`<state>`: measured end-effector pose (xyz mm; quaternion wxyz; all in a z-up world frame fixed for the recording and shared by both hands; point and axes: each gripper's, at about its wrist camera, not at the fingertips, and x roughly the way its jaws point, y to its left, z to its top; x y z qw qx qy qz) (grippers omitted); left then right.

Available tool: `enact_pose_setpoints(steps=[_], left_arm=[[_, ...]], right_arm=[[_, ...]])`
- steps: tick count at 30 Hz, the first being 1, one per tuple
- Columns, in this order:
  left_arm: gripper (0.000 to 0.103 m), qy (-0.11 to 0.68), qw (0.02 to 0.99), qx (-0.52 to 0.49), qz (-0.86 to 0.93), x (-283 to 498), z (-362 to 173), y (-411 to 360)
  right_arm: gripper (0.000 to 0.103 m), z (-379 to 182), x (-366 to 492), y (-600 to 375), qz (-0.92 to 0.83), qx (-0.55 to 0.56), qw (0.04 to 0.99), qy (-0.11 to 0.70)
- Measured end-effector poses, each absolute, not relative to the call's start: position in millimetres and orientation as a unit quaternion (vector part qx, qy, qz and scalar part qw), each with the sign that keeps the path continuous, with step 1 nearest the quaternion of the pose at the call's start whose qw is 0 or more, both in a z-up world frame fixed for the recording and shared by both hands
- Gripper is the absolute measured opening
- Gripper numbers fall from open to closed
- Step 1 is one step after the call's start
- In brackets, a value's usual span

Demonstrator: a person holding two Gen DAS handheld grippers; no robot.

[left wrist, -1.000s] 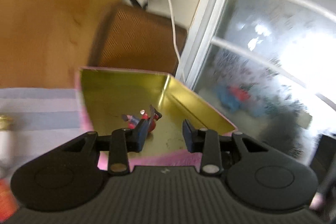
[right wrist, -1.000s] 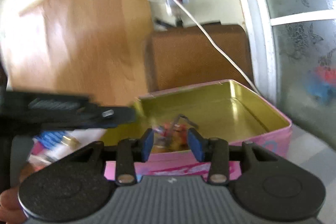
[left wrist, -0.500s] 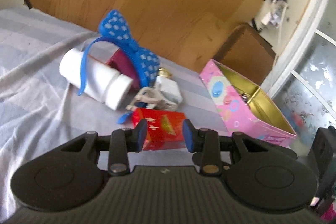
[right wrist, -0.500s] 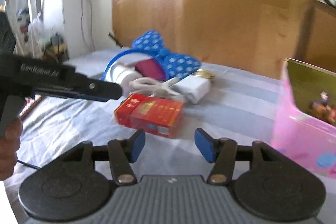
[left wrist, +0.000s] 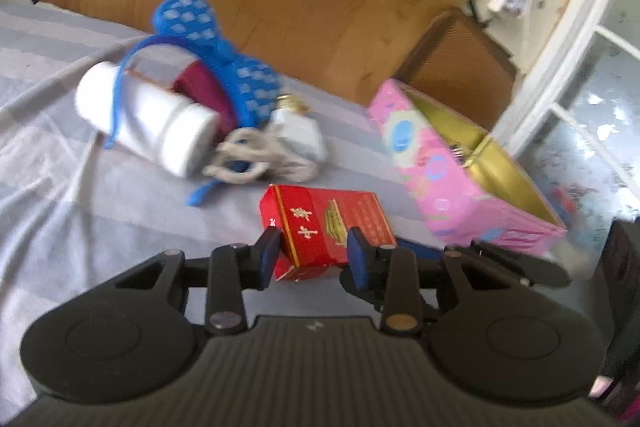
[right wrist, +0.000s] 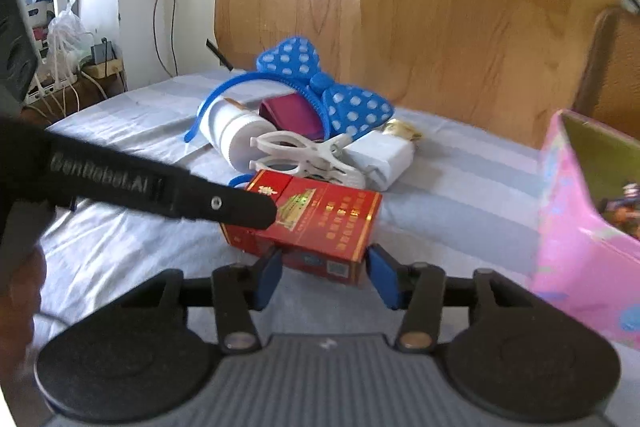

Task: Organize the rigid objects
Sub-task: 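Grasp the red cigarette pack with the left tool, then move the red pack over the pink tin and open the left tool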

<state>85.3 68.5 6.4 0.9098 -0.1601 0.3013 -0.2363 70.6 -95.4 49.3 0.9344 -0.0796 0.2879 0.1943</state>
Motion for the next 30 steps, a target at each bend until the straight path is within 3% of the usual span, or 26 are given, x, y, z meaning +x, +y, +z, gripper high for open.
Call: enact_pose_setpoints(steps=[9,23,26,30], left_arm=[[0.038,0.215,0.913,-0.069,-0.339,94.4,69.1,-51.7],[0.038,0.302,0.864,-0.063,-0.397,162.8,33.0,-205.8],[0.039,0.308,0.870,-0.043,-0.383,164.1,26.1,-219.0],[0.039,0.303,0.870,-0.047,-0.385,155.8,34.2,-215.2]], right_arm=[[0.042,98.7,34.8,-184.7,0.065,-0.037,0.981,0.181],[0.043,84.3,63.1,-324.5,-0.070,0.016,0.975,0.209],[0.054,76.3,68.7,-333.8,-0.093,0.022,0.973,0.209],[0.055,77.4,60.6,-336.3,-0.109,0.039,0.974,0.196]])
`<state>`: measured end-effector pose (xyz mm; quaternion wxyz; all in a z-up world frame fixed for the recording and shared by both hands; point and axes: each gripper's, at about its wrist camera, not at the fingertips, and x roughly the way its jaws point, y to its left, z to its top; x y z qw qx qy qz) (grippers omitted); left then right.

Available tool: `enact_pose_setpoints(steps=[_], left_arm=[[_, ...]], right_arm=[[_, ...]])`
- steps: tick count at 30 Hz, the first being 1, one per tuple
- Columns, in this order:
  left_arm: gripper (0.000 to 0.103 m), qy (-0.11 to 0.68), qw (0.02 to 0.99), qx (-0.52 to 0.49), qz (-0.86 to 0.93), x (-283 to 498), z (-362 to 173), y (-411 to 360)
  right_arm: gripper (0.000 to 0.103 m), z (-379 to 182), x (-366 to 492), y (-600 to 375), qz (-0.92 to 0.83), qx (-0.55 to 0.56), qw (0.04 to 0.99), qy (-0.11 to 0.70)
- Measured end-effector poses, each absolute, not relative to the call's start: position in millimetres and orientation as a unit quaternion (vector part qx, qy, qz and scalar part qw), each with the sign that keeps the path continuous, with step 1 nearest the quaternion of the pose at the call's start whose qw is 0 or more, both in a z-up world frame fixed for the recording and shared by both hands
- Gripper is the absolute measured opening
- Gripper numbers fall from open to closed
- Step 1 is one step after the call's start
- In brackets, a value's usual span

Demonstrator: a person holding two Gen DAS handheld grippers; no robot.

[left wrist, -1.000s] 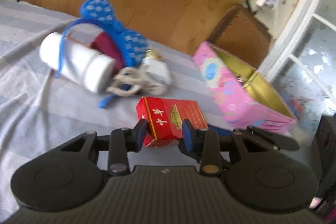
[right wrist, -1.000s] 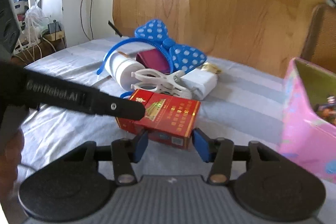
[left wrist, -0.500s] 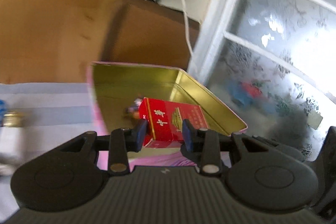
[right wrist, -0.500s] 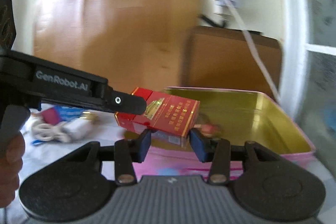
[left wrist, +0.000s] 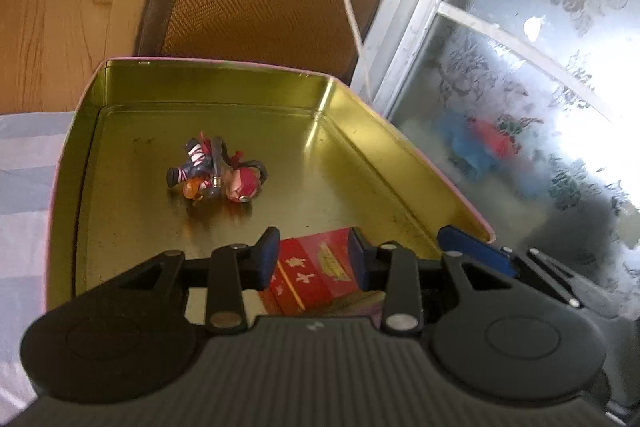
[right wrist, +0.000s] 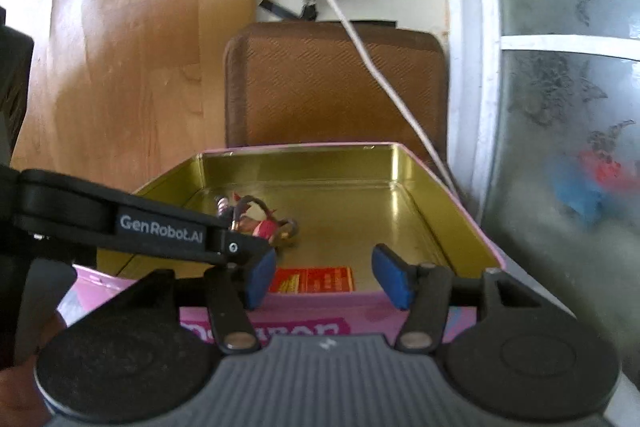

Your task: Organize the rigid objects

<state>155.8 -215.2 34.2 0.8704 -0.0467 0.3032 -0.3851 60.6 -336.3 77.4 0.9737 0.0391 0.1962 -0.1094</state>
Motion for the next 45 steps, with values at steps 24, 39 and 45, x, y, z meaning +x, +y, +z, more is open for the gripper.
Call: enact_pose_setpoints(steps=[24,39,45], left_arm=[[0.040,0.227,0.953,-0.160,-0.121,76.5,-2.3,133.4],[0.048,0.208,0.950,-0.162,-0.170,69.9,-2.1,124.9],[0.057,0.204,0.954,-0.148,-0.165,87.0,5.2,112.6]], right_arm=[[0.037,65.1,118.1,-84.8,0.185,-0.096,0.948,0.241],[0.003,54.7,93.1,-67.5,0.233,-0.154,0.921,0.271],[0.014,59.1,88.3,-69.0,0.230,-0.179,0.925,0.244]])
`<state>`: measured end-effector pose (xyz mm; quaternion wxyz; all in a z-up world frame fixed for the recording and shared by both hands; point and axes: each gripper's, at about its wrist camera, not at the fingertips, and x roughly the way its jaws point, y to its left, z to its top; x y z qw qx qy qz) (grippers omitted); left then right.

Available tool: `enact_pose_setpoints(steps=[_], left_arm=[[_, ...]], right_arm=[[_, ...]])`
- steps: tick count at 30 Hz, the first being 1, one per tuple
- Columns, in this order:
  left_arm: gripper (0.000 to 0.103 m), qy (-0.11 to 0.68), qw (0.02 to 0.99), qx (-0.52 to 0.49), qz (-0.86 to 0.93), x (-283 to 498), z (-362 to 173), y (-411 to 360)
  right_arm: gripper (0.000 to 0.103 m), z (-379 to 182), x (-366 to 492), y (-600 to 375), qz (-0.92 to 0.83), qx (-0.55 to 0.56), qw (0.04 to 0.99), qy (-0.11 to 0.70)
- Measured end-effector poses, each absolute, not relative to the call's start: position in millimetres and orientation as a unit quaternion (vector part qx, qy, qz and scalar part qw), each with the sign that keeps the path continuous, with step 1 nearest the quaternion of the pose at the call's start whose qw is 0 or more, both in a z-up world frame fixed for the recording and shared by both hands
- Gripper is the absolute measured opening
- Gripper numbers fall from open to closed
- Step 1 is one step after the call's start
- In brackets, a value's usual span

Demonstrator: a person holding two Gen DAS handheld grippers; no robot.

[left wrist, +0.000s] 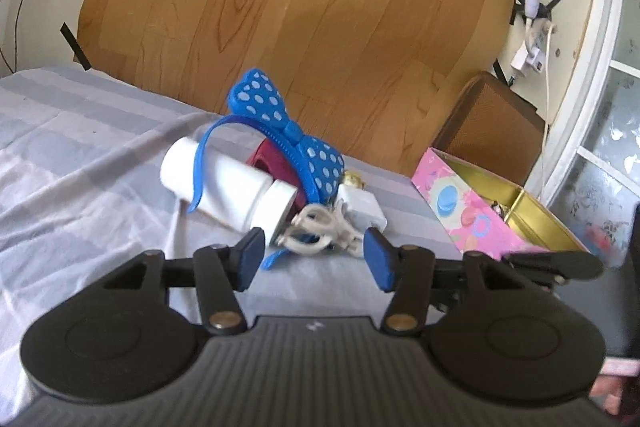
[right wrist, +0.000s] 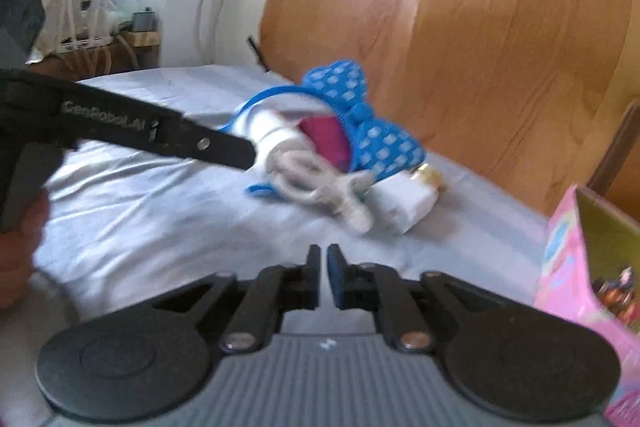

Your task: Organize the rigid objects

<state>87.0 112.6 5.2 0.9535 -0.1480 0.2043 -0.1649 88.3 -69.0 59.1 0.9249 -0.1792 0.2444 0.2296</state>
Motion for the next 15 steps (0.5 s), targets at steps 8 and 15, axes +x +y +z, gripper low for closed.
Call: enact_pose_setpoints(steps=[8,15], left_arm=[[0.057,0.179,0.967,-0.097,-0.153,77.6,-0.7,99.2],[0.058,0.183,0.962,-0.096,-0.181,73.9,1.4,97.4]], right_arm=[[0.037,47.3,154.0,-55.7,0.270,-0.184,0.912,0.248],[0.007,46.0,113.0,-61.7,0.249,-0.183,0.914,0.261]])
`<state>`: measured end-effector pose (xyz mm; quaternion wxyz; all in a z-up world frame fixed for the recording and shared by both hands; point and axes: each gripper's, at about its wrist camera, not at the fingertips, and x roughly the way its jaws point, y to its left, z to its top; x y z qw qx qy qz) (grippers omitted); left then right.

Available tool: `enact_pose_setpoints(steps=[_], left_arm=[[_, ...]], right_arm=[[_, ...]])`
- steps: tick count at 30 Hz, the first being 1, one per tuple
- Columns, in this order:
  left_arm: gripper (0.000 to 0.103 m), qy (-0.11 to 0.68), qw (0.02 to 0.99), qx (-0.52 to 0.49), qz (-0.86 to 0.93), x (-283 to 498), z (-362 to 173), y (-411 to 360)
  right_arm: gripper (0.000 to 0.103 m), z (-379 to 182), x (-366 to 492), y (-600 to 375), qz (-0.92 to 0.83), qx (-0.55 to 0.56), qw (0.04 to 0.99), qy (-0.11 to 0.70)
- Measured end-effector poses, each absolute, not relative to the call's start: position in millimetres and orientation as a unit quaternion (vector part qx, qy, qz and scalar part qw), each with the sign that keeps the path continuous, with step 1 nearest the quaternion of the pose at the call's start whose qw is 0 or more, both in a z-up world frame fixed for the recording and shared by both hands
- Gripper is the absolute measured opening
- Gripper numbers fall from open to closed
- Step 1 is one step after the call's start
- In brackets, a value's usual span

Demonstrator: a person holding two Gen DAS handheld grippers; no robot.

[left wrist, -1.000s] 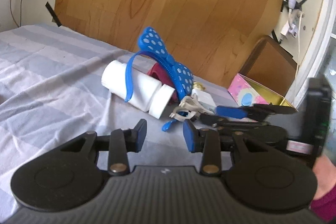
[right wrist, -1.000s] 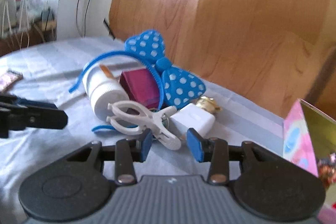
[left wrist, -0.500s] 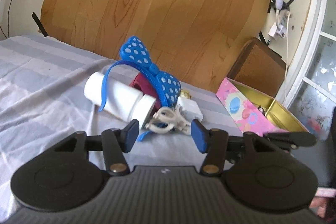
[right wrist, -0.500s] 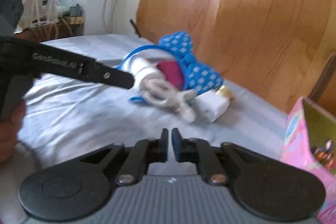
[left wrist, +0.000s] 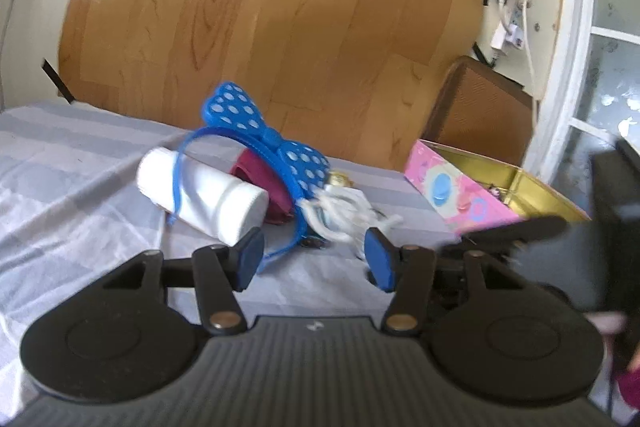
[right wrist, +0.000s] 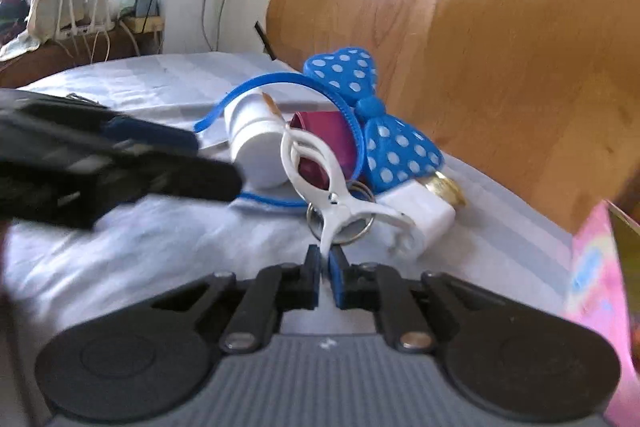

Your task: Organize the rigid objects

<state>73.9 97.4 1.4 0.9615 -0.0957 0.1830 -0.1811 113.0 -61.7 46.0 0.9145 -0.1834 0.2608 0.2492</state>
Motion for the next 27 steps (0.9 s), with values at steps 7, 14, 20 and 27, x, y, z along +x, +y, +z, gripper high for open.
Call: enact_pose_setpoints(steps=[7,14,20,27], left_arm=[[0.056,0.251,0.920,-0.146,-0.263,73.1,-4.9,73.7],[0.048,0.286,0.917,-0.167,-0.222,89.2,-4.2,81.0],[0.049,0.263,0.933,-0.093,-0.228,49.4,19.4,72.7],[0.049,0.298,0.921,0.021,-0.250,13.2,-2.1,18.4]], right_arm=[[0.011,40.6,42.9,-89.2,0.202,-0.107,0.930,0.289],[0.027,58.0,-2.6,-114.1,0.246,-0.054,0.933,0.256],[0.027,58.9,0.4,-140.9,0.197,-0.078,0.948,0.238],[0.026,51.2,22.0,-151.0,0.260,-0.106,0.932,0.230]])
